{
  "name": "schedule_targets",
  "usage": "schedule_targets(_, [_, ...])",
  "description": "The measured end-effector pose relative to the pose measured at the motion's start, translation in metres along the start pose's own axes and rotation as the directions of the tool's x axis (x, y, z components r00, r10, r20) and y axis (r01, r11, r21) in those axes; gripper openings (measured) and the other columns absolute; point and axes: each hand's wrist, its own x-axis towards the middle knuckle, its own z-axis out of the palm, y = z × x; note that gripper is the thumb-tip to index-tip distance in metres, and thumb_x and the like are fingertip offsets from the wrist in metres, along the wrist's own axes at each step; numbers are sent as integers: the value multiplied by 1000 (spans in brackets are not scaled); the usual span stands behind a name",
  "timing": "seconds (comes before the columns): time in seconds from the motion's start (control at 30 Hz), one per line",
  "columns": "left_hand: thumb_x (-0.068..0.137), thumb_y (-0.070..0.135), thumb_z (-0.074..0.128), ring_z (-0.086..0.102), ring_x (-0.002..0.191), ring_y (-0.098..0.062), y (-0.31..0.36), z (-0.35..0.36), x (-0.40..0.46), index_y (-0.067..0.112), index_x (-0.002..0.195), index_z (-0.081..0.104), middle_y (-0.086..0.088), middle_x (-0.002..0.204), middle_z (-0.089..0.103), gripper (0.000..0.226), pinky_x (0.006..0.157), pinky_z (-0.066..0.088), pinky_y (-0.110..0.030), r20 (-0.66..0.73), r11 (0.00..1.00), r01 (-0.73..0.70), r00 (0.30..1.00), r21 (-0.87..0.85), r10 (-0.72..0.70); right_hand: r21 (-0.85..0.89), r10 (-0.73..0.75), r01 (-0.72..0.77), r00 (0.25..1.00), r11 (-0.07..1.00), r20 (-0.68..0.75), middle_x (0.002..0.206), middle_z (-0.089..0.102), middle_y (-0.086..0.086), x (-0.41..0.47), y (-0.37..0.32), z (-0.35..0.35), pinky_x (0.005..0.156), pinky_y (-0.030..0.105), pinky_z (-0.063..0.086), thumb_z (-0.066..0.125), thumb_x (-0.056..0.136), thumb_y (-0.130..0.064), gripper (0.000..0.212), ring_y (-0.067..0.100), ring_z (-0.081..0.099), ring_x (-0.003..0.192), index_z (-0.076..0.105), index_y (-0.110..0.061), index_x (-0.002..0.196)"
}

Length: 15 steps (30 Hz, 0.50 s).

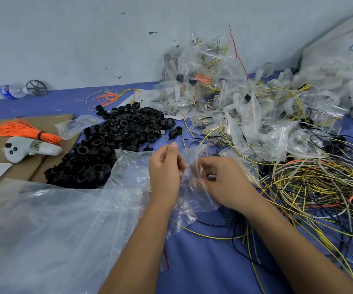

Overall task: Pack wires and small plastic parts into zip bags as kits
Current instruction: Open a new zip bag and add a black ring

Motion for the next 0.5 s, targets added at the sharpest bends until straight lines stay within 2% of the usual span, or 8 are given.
schedule_targets(0.07, [99,26,53,37,45,-13,-1,-1,2,26,52,51,-3,54,51,47,43,28,-22,-74,999,22,997,-25,-24,60,24,-23,1000,998,-13,73,73,-4,2,-3,-4,67,33,57,86,79,-18,13,15,68,65,73,-19,81])
schedule_targets(0.13, [100,19,52,39,47,-12,0,-4,6,26,49,51,1,52,50,52,46,29,-25,-176,999,33,984,-34,-39,23,35,-35,999,999,4,74,73,-10,2,-9,-4,66,23,53,79,84,-37,15,6,64,64,75,-23,86])
schedule_targets(0.23, [99,17,51,41,51,-16,1,-13,11,26,46,50,1,53,49,54,56,31,-32,-286,999,32,958,-4,-32,-37,87,-87,996,996,11,76,69,-5,1,-13,-6,73,34,51,41,94,-72,72,10,60,68,69,-5,92])
schedule_targets(0.3, [99,19,50,39,54,-19,3,-18,12,26,47,49,0,54,49,53,59,30,-34,-317,999,32,948,-2,-31,97,218,-224,973,970,70,97,74,15,0,-14,-14,89,49,54,20,81,-90,107,29,70,89,62,4,110])
schedule_targets(0.33, [100,20,51,38,54,-19,5,-19,13,26,48,49,0,55,49,53,58,29,-33,-319,1000,23,947,-15,-27,158,266,-279,959,947,95,105,72,23,0,-16,-17,94,54,52,20,77,-94,110,38,69,98,64,-1,115])
schedule_targets(0.4, [103,20,51,36,50,-17,10,-22,14,26,54,47,-3,56,49,50,51,26,-28,-295,996,-11,955,-88,-16,235,236,-253,967,939,96,104,73,18,-2,-21,-18,97,55,52,37,87,-81,77,37,69,99,71,-18,114])
schedule_targets(0.47, [105,20,50,35,46,-15,17,-23,14,18,64,47,-4,57,49,42,45,23,-24,-252,982,-42,968,-185,-6,259,150,-162,986,952,66,102,76,12,-4,-23,-14,94,54,54,59,99,-39,28,37,70,93,64,-29,125])
schedule_targets(0.5, [106,21,49,35,45,-14,20,-25,15,16,66,47,-4,56,50,40,43,22,-22,-230,972,-53,973,-229,-1,284,135,-149,989,947,67,103,77,9,-3,-20,-12,88,52,57,60,101,-20,38,38,71,87,54,-36,135])
